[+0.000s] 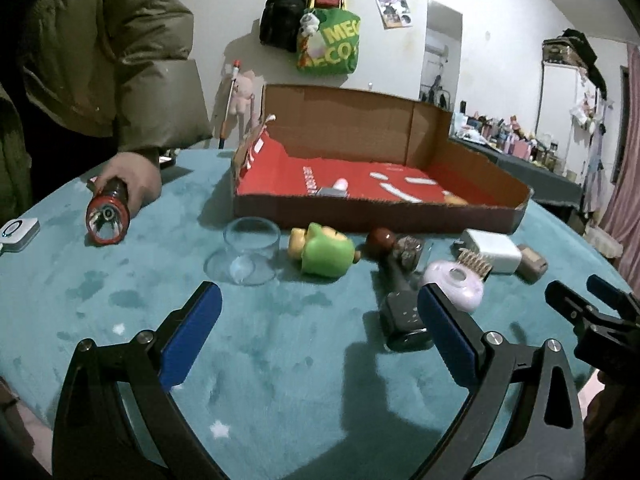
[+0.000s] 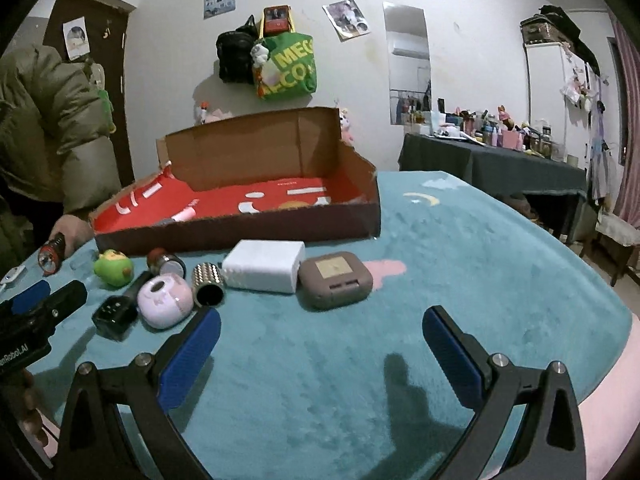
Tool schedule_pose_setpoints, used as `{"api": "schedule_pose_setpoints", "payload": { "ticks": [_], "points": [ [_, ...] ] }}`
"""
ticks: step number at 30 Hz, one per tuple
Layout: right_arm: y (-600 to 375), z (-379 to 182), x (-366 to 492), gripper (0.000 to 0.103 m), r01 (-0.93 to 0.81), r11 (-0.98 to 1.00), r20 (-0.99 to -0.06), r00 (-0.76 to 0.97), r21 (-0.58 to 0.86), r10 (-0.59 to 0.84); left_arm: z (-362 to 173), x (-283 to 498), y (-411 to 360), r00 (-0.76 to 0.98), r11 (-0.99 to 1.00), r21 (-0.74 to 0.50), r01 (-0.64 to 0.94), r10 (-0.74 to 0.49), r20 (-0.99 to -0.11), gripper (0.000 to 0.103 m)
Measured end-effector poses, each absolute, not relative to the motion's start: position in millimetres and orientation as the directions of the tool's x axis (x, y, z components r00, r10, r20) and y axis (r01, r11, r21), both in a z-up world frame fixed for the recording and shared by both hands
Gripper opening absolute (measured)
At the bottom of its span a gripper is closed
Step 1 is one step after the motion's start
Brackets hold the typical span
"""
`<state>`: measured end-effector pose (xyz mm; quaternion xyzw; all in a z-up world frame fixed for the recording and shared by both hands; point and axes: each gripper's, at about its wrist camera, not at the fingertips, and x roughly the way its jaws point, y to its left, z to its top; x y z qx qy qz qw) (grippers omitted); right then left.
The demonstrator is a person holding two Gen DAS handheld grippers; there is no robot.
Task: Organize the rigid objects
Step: 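Withdraw both tools from the box back over the table, then grasp the clear glass cup with the left gripper while the right grasps the brown case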
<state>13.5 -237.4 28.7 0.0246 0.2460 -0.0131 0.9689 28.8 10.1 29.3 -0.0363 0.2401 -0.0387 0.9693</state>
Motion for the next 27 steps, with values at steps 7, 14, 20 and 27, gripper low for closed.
{"api": "schedule_pose_setpoints", "payload": {
  "ticks": [7,14,20,27],
  "points": [
    [-238,23,19,0.103,0.045,0.998,-0.493,0.870,0.045,-0.016,26,36,13,0.863,0.995,-0.093,0.044,-0.085,-0.498,0.100],
    [-242,27,30,0.103,0.060,0.997,-0.515,0.857,0.039,-0.032,27,53,22,0.813,0.997,-0.077,0.018,-0.060,-0.579,0.100],
    [-246,34,53,0.103,0.079,0.997,-0.569,0.819,-0.012,-0.072,34,67,33,0.798,1.000,-0.008,-0.025,0.015,-0.603,0.100],
    [-261,35,77,0.103,0.067,0.997,-0.661,0.750,0.030,-0.031,37,89,52,0.747,0.999,0.025,-0.039,0.046,-0.663,0.099]
  ]
}}
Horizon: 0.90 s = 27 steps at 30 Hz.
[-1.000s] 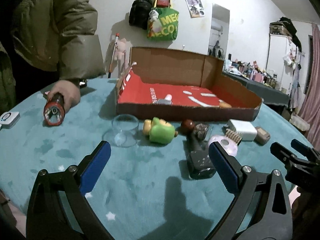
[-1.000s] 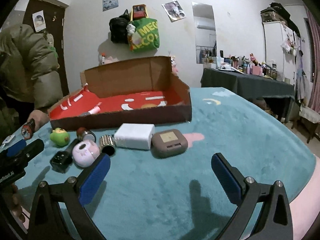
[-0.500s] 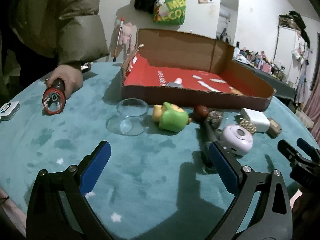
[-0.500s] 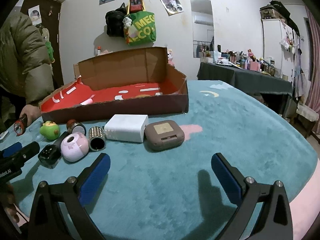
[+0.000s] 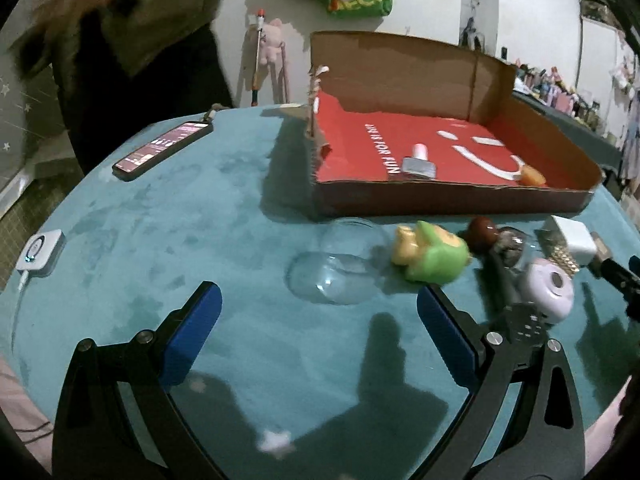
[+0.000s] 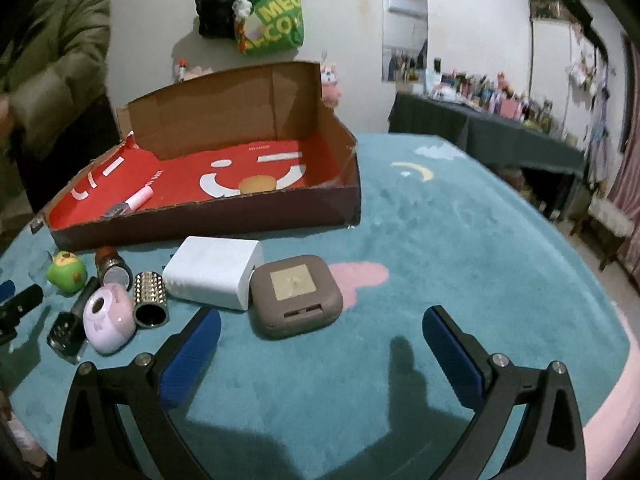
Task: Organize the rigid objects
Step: 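Grasp the clear glass cup with the left gripper while the right grasps the brown case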
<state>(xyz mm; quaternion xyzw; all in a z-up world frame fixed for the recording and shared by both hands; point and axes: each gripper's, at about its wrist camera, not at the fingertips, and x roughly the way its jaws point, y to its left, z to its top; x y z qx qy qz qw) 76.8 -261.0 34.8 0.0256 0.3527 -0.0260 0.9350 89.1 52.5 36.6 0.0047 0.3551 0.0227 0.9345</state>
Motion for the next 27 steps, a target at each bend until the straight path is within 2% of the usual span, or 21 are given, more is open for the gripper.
{"api": "schedule_pose_setpoints", "payload": {
  "ticks": [3,5,7,9,12,14,15,16,27],
  "points": [
    [-264,35,85,0.101,0.059,0.998,-0.688,0.726,0.021,-0.028,36,97,57,0.731,0.999,0.031,-0.019,0.036,-0.681,0.099],
    [-265,34,91,0.096,0.054,0.998,-0.703,0.711,0.015,-0.028,36,100,57,0.721,1.000,0.031,-0.002,0.023,-0.692,0.095],
    [-265,33,97,0.089,0.043,0.999,-0.720,0.693,0.019,-0.016,36,103,58,0.712,1.000,0.027,0.015,0.009,-0.702,0.083],
    [-267,32,101,0.087,0.027,0.999,-0.733,0.680,0.043,0.013,35,110,59,0.695,0.999,0.001,0.037,-0.024,-0.718,0.075],
    [-268,31,106,0.077,0.003,0.998,-0.742,0.669,0.066,0.047,34,117,60,0.685,0.998,-0.031,0.059,-0.063,-0.726,0.061],
    [-266,32,109,0.070,-0.020,0.998,-0.745,0.664,0.065,0.062,33,122,57,0.678,0.995,-0.047,0.087,-0.094,-0.729,0.050],
    [-264,32,110,0.062,-0.035,0.997,-0.746,0.662,0.067,0.073,32,125,55,0.669,0.993,-0.062,0.105,-0.116,-0.734,0.038],
    [-262,32,111,0.053,-0.052,0.996,-0.744,0.663,0.066,0.084,31,128,53,0.663,0.991,-0.071,0.111,-0.127,-0.737,0.039],
    [-264,59,97,0.053,-0.070,0.992,-0.679,0.724,0.102,0.121,59,110,41,0.735,0.989,-0.048,0.140,-0.136,-0.664,0.038]
  ]
}}
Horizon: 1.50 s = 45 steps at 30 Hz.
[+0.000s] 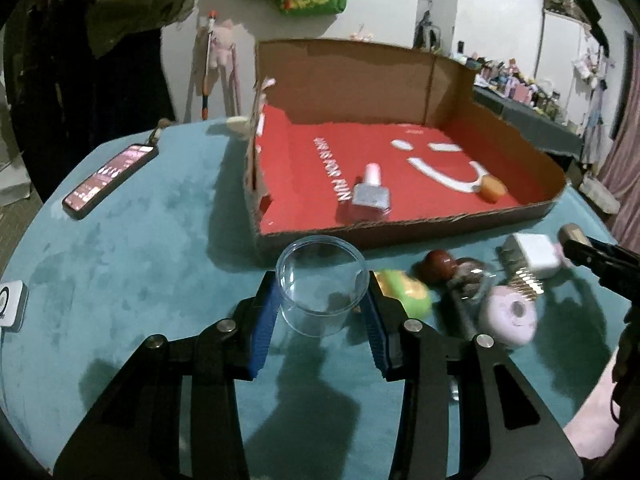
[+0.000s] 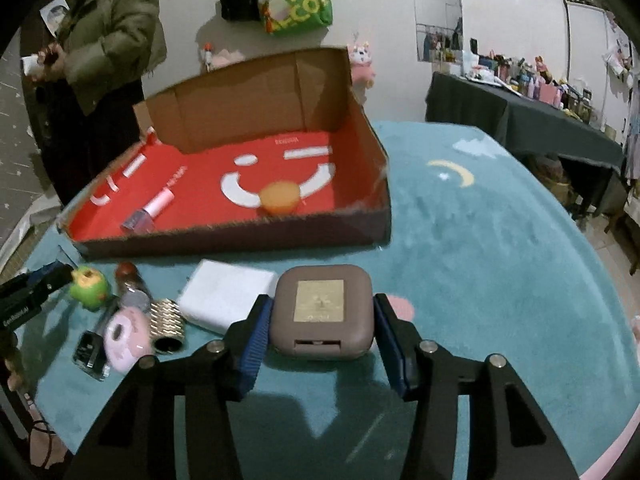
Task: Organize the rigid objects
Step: 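Grasp the clear glass cup with the left gripper while the right grasps the brown case, then lower the cup and brown case into the box and open both grippers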
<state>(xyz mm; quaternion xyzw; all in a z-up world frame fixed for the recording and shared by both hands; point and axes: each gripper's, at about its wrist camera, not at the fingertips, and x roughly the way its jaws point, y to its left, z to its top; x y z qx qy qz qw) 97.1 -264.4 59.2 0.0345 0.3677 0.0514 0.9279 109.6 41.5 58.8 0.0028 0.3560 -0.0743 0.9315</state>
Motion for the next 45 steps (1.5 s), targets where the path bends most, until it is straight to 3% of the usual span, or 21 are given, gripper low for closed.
{"api": "schedule_pose_setpoints", "payload": {
  "ticks": [20,30,45],
  "points": [
    [-253,67,100,0.053,-0.136,0.982,-0.662,0.726,0.128,0.187,72,107,17,0.727,0.968,-0.070,0.242,-0.228,-0.647,0.038],
    [-227,91,142,0.054,-0.309,0.938,-0.630,0.700,0.155,0.335,89,141,-14,0.677,0.918,-0.079,0.389,-0.342,-0.652,0.038],
    [-199,79,232,0.054,-0.468,0.874,-0.724,0.556,0.133,0.408,75,229,-46,0.512,0.842,-0.116,0.527,-0.423,-0.748,0.038]
  ]
}}
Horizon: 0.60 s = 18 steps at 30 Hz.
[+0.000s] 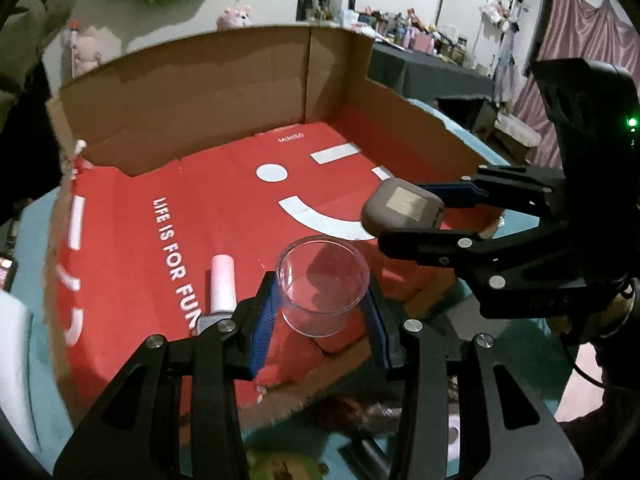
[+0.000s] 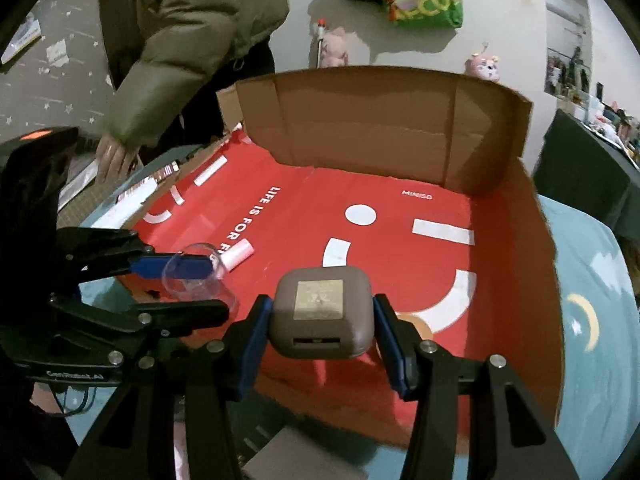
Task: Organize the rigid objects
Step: 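Lower the cup and brown case into the box and open both grippers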
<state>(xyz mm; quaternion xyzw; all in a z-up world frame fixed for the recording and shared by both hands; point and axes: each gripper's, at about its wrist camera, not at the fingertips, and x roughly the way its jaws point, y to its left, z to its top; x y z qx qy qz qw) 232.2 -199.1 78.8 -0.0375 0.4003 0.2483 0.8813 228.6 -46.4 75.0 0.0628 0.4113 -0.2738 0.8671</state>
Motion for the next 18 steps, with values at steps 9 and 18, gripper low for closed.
{"api": "schedule_pose_setpoints", "payload": {
  "ticks": [9,18],
  "points": [
    [-192,63,257,0.054,-0.495,0.860,-0.774,0.493,0.126,0.398,60,253,-55,0.457,0.819,-0.106,0.564,-0.416,-0.786,0.038],
    [-190,51,272,0.054,-0.491,0.861,-0.805,0.453,0.133,0.383,48,266,-59,0.422,0.816,-0.117,0.566,-0.409,-0.809,0.039]
  ]
}}
